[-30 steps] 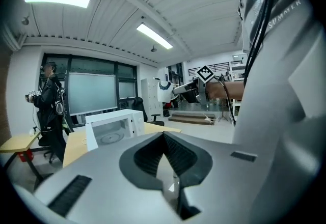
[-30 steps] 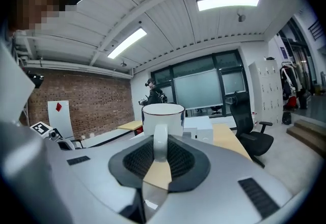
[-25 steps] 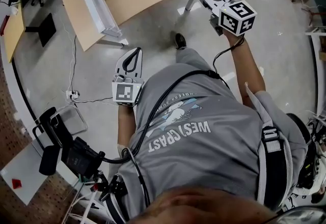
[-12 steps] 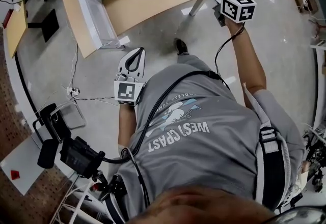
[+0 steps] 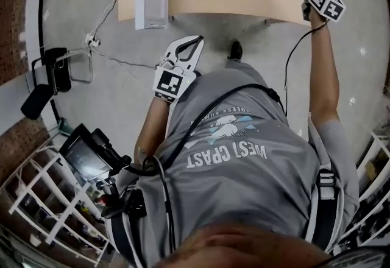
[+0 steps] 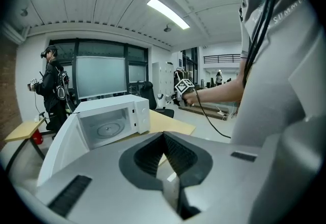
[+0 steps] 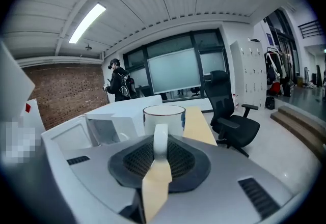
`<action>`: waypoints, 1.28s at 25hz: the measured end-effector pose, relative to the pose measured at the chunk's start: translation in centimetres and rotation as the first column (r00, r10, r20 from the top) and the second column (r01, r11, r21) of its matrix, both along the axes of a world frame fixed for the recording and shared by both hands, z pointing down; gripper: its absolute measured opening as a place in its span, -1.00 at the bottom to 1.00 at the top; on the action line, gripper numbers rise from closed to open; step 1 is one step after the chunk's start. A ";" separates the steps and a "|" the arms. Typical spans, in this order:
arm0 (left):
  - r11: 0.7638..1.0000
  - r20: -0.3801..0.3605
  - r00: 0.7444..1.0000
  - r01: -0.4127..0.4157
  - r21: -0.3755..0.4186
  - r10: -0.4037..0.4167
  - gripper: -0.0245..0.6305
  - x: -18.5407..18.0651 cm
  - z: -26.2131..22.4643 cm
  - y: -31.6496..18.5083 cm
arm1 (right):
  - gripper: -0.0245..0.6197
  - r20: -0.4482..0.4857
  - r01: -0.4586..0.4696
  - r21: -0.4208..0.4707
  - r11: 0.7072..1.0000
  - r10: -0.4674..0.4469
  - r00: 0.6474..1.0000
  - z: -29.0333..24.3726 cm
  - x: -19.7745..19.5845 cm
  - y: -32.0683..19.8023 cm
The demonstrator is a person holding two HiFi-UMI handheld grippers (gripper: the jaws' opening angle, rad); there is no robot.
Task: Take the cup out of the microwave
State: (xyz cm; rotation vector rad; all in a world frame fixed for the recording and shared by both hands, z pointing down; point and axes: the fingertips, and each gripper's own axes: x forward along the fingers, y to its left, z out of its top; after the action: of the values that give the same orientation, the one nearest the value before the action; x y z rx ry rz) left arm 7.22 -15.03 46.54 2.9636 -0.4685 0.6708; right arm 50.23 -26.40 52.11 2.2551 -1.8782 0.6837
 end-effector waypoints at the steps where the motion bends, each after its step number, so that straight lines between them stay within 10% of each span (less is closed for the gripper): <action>1: 1.000 0.001 1.000 0.009 -0.007 -0.009 -0.79 0.4 0.1 -0.4 | -0.71 0.000 -0.002 -0.024 1.000 0.002 1.000 1.2 1.0 -0.9; 17: 0.988 0.087 0.989 0.126 -0.095 -0.118 -0.79 -3.5 2.1 0.8 | -0.71 0.055 -0.027 -0.244 0.969 0.042 0.998 17.1 1.8 -5.1; 32: 0.984 0.107 0.987 0.130 -0.118 -0.118 -0.79 -3.1 2.2 0.6 | -0.71 -0.073 0.006 -0.146 0.989 -0.017 0.997 16.9 0.3 -6.5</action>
State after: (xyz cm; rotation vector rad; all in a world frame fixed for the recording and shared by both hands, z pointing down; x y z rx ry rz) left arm 4.12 -14.48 48.73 2.7672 -0.5900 0.8060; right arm 50.53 -32.86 69.02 2.1477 -1.7453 0.7009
